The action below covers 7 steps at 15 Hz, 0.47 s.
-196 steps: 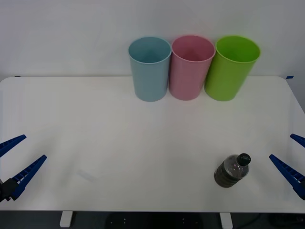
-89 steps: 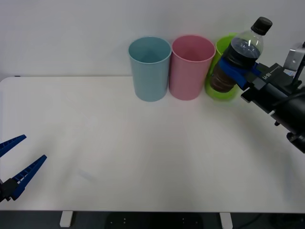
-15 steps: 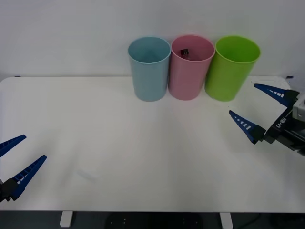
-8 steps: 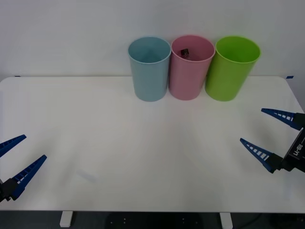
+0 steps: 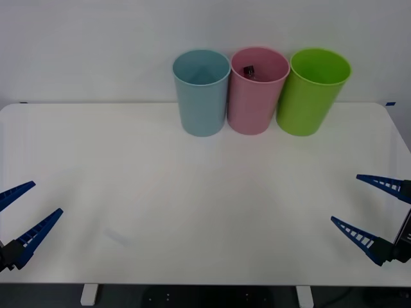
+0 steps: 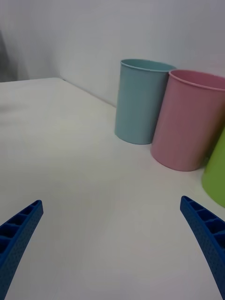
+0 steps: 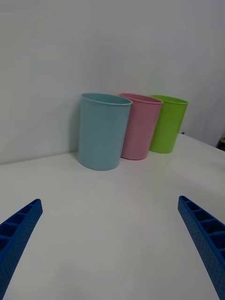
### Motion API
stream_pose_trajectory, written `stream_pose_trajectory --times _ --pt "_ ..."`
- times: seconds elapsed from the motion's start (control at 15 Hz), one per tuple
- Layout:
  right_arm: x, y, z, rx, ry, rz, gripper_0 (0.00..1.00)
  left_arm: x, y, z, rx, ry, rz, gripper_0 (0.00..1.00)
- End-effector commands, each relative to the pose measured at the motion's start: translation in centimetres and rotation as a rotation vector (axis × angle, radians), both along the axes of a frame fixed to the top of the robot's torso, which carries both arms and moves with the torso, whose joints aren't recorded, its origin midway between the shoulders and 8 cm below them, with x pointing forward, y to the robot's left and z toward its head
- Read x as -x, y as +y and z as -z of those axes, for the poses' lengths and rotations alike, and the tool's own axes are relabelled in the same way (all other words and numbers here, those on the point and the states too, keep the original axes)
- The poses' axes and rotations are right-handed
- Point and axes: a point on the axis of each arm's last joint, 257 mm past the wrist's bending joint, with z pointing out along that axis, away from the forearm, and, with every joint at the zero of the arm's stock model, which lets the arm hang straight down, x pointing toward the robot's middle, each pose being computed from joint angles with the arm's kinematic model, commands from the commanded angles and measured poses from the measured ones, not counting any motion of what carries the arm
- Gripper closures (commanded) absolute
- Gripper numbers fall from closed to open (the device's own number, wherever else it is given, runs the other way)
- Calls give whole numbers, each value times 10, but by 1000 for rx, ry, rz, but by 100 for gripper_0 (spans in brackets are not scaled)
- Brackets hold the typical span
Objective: Grasp the object on the table and drop it into the matching bin: aluminum can to the light blue bin, PET bottle to the pink bin.
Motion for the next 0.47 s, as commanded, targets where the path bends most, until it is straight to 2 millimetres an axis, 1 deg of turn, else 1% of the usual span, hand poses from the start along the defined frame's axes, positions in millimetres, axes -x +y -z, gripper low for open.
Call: stream_pose_trajectory --times 0.07,0.2,0.47 --pt "11 -3 11 -9 39 7 0 0 0 0 0 0 0 0" --pt "14 -4 15 -10 51 11 0 0 0 0 0 0 0 0" --pt "14 -4 15 -10 51 11 0 0 0 0 0 0 0 0"
